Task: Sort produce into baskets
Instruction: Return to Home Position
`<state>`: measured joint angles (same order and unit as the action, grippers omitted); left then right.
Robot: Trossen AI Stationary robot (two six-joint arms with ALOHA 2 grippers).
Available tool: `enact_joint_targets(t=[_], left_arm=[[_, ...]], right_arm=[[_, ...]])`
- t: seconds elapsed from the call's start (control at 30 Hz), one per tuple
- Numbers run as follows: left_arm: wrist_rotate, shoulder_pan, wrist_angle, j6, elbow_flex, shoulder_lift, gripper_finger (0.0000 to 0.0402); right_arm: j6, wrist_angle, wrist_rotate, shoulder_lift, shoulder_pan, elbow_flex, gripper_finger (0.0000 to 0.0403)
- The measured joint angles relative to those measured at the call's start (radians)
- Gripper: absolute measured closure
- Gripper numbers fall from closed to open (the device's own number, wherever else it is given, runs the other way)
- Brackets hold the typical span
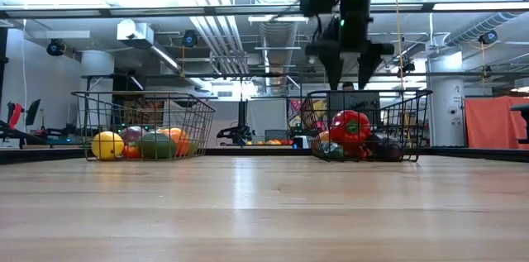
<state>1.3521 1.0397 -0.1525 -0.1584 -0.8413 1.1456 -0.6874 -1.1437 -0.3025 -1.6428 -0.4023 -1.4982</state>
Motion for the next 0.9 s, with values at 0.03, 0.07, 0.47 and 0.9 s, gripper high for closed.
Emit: enact_joint_targets(t=[0.03,0.07,0.47,0.9], left_arm=[[0.0,0.0,0.0,0.0,0.0,0.006,0.0169],[0.0,0.0,0.0,-0.004,0.0,0.011,0.0169],[-0.087,-0.082,-0.005,-0.084,0.002,0.011,0.0169],[-0.659,-0.537,0.338,0.299,0.183,-0.134,0.0169]], right_arm=[[0.003,0.003,-0.025,0.019,0.022,0.004,0.006],[0.006,0.009,-0.052,0.041,0.05,0.012,0.006],[0.358,0.903,-0.154,0.282,0.495,0.426,0.006],[0.576,1.363,-0.018,0.427,0.466,0.765,0.0064]])
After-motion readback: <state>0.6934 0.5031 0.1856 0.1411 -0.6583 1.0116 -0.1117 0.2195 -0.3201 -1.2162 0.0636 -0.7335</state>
